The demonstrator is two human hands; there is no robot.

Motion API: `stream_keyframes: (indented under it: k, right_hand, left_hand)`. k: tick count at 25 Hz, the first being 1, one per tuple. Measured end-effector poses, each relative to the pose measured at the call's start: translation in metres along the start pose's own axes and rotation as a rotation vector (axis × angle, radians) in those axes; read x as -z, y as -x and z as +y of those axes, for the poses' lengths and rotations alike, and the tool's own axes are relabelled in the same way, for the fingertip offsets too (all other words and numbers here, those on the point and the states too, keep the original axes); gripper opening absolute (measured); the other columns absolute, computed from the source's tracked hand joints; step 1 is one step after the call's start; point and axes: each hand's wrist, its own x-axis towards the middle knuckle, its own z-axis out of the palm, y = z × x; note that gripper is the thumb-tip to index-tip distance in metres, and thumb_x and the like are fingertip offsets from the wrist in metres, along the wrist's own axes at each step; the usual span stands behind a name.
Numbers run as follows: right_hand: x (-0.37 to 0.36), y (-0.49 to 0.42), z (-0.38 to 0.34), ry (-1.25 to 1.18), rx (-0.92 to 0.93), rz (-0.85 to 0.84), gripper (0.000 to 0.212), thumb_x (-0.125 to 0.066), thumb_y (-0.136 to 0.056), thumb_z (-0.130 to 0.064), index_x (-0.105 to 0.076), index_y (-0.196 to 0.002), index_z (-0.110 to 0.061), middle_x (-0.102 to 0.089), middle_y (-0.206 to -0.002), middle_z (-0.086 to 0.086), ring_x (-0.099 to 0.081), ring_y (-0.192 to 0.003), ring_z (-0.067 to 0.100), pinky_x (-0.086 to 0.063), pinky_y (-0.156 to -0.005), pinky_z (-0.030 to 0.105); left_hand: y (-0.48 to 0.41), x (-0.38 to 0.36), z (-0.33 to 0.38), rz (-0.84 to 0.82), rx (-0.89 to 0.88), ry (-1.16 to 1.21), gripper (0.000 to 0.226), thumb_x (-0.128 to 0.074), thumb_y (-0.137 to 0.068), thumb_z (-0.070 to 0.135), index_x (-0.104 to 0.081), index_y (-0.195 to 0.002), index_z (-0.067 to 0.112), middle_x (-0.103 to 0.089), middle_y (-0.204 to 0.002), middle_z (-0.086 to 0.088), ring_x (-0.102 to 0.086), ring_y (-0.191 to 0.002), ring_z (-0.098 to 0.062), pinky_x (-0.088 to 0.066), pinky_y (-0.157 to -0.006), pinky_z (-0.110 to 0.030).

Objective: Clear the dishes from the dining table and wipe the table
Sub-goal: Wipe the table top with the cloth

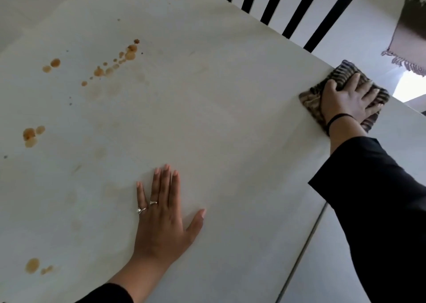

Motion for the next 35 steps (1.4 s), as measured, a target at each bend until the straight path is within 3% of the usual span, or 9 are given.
stream_keyframes:
  k: [3,8,12,17,21,26,29,32,35]
  right_hand:
    - [-0.008,-0.008,-0.049,0.000,0.006,0.002,0.076,-0.022,-0.085,-0.056,-0.014,-0.153,-0.024,-0.005,-0.161,0.010,0.003,-0.147,0.032,0.008,-0.113,0.058]
    - [-0.039,0.036,-0.165,0.057,0.466,-0.016,0.077,-0.023,-0.083,-0.056,-0.012,-0.153,-0.025,-0.005,-0.161,0.009,0.002,-0.147,0.031,0.008,-0.113,0.057]
    - [-0.057,0.102,-0.219,0.134,0.857,-0.101,0.072,-0.026,-0.088,-0.057,-0.011,-0.153,-0.030,-0.003,-0.161,0.005,0.001,-0.147,0.027,0.007,-0.116,0.054]
    - [-0.080,0.226,-0.208,0.284,1.390,-0.153,0.066,-0.024,-0.090,-0.058,-0.012,-0.152,-0.036,-0.007,-0.161,0.000,-0.002,-0.148,0.024,0.005,-0.117,0.051]
    - [-0.081,0.285,-0.135,0.367,1.620,-0.180,0.062,-0.022,-0.094,-0.056,-0.011,-0.152,-0.037,-0.006,-0.161,-0.002,-0.001,-0.148,0.021,0.002,-0.117,0.051]
    - [-0.057,0.293,-0.015,0.315,1.556,-0.171,0.066,-0.034,-0.089,-0.057,-0.021,-0.150,-0.037,-0.017,-0.160,-0.003,-0.012,-0.147,0.020,-0.006,-0.118,0.047]
    - [-0.042,0.268,0.025,0.246,1.211,-0.134,0.068,-0.031,-0.086,-0.057,-0.021,-0.150,-0.037,-0.016,-0.160,-0.003,-0.012,-0.147,0.019,-0.006,-0.118,0.044]
    - [-0.045,0.264,0.006,0.174,0.826,-0.113,0.071,-0.026,-0.086,-0.055,-0.013,-0.152,-0.035,-0.005,-0.162,-0.001,-0.001,-0.148,0.021,0.002,-0.118,0.048]
    - [-0.064,0.296,-0.044,0.165,0.776,-0.108,0.070,-0.029,-0.090,-0.050,-0.008,-0.153,-0.030,0.000,-0.162,0.004,0.004,-0.147,0.025,0.004,-0.117,0.053]
  left_hand:
    - [0.000,0.000,0.001,0.003,-0.005,-0.007,0.090,-0.043,-0.084,0.060,-0.024,-0.146,-0.002,-0.019,-0.156,-0.019,-0.015,-0.145,-0.034,-0.013,-0.111,-0.064]
    - [0.001,0.000,0.001,0.025,-0.010,-0.006,0.094,-0.048,-0.081,0.059,-0.021,-0.146,-0.003,-0.021,-0.155,-0.019,-0.017,-0.144,-0.033,-0.012,-0.112,-0.064]
    - [0.003,0.001,0.001,0.029,0.000,0.019,0.096,-0.045,-0.083,0.061,-0.014,-0.148,-0.002,-0.017,-0.157,-0.017,-0.015,-0.145,-0.031,-0.011,-0.112,-0.064]
    - [0.005,0.004,-0.001,0.063,0.022,0.119,0.093,-0.032,-0.090,0.064,-0.003,-0.149,-0.002,-0.003,-0.159,-0.016,-0.006,-0.146,-0.031,-0.003,-0.113,-0.063]
    - [0.004,0.014,-0.003,0.146,0.082,0.292,0.083,-0.027,-0.094,0.058,-0.006,-0.149,0.000,-0.004,-0.159,-0.015,-0.005,-0.147,-0.028,0.004,-0.114,-0.060]
    - [0.055,0.030,-0.031,0.227,0.032,0.272,0.064,-0.034,-0.097,0.047,-0.034,-0.144,0.003,-0.027,-0.154,-0.011,-0.021,-0.144,-0.025,-0.010,-0.112,-0.062]
    - [0.131,0.029,-0.057,0.209,0.087,0.204,0.062,-0.039,-0.094,0.044,-0.037,-0.143,0.006,-0.029,-0.154,-0.008,-0.023,-0.143,-0.024,-0.014,-0.112,-0.062]
    - [0.206,0.027,-0.070,0.134,0.134,0.143,0.064,-0.035,-0.095,0.047,-0.033,-0.144,0.007,-0.028,-0.155,-0.008,-0.023,-0.143,-0.024,-0.014,-0.112,-0.062]
    - [0.257,0.022,-0.075,0.046,0.196,0.111,0.066,-0.026,-0.096,0.051,-0.034,-0.143,0.006,-0.032,-0.152,-0.012,-0.025,-0.142,-0.026,-0.017,-0.110,-0.062]
